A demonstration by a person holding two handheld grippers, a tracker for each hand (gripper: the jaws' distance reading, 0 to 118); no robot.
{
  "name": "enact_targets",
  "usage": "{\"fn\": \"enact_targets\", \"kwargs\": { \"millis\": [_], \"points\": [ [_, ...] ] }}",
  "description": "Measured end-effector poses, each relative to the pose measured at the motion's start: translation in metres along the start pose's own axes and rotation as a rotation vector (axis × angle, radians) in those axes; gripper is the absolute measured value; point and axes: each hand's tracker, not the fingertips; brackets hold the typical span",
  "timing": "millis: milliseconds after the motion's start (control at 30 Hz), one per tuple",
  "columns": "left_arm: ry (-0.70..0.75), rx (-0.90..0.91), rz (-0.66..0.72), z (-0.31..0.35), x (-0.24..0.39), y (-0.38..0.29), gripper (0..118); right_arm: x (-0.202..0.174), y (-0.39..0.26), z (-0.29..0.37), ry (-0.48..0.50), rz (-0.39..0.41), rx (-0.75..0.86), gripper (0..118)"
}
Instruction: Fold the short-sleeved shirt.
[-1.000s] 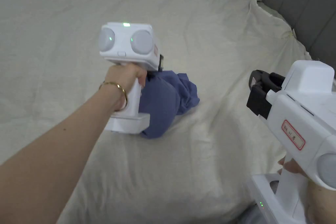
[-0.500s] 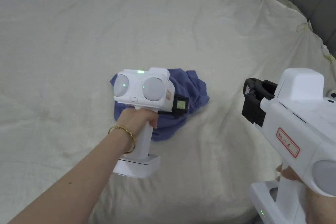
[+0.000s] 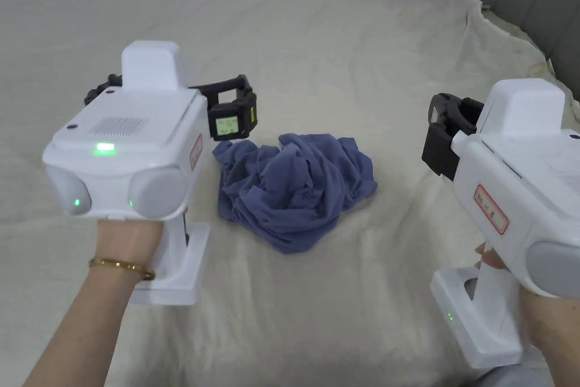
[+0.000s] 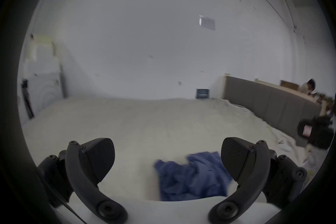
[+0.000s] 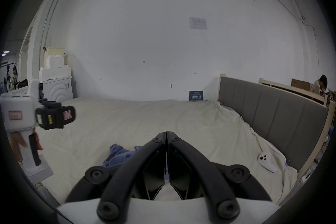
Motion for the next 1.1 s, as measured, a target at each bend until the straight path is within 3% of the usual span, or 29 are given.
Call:
{"fn": "enact_targets", "kwargs": {
  "millis": [67,133,200,267,300,733,1100],
  "points": [
    [0.028,0.027,-0.009,0.014,-0.005,-0.008,113,-0.004,-0.002,-0.001,0.005,0.003,0.020,0],
    [0.054,0.038,-0.003,0.025,-0.009,-0.017,98,-0.008,-0.004,-0.001,0.007,0.000,0.027,0],
    [0.063,0.041,0.007,0.033,-0.013,-0.027,60,-0.011,-0.008,0.001,0.012,-0.007,0.032,0],
    [0.073,0.042,0.024,0.038,-0.015,-0.037,10,-0.013,-0.011,0.002,0.018,-0.013,0.023,0],
    [0.078,0.038,0.017,0.041,-0.015,-0.042,0,-0.014,-0.013,0.004,0.019,-0.016,0.016,0],
    [0.068,-0.070,0.041,0.060,-0.026,-0.076,0,-0.022,-0.043,0.016,0.040,-0.029,-0.039,0],
    [0.052,-0.089,0.056,0.058,-0.026,-0.065,0,-0.019,-0.037,0.013,0.030,-0.030,-0.031,0]
  ]
}}
